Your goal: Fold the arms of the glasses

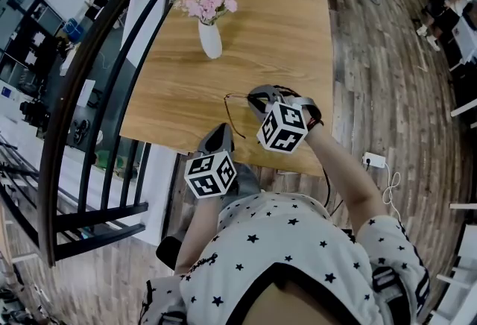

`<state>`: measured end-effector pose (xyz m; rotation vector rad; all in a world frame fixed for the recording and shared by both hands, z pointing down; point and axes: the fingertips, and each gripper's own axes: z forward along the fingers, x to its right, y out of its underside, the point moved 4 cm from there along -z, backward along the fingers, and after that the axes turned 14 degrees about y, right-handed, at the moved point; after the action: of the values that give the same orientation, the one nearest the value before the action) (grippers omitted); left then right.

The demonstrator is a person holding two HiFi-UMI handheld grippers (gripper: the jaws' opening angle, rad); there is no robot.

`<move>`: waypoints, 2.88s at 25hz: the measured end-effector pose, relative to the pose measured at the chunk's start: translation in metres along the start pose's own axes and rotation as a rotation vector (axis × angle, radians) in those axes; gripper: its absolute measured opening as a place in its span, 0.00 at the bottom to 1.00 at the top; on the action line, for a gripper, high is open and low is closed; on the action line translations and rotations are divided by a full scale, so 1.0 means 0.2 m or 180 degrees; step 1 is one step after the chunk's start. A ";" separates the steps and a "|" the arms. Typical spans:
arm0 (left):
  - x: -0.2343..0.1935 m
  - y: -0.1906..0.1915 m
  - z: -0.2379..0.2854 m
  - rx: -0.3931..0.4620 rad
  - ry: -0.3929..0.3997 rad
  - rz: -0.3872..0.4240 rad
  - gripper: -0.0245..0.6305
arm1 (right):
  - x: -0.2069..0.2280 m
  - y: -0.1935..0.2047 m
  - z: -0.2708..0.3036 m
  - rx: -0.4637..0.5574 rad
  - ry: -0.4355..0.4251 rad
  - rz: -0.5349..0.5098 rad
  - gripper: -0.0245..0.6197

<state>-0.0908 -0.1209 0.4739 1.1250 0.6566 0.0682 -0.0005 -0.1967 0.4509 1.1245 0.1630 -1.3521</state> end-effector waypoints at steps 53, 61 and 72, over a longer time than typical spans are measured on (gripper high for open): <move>0.24 -0.09 0.04 -0.0030 0.0461 0.0177 0.05 | 0.13 -0.01 -0.29 0.0474 0.0954 0.1875 0.09; 0.30 -0.09 0.10 -0.0114 0.0597 0.0174 0.05 | 0.12 -0.01 -0.30 0.0486 0.0945 0.1979 0.09; 0.35 -0.10 0.16 -0.0173 0.0754 0.0122 0.05 | 0.10 -0.04 -0.31 0.0551 0.0912 0.2050 0.09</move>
<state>-0.0221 -0.1305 0.4335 1.0863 0.8388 0.2537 0.0294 -0.1645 0.4016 1.3639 -0.1088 -0.6395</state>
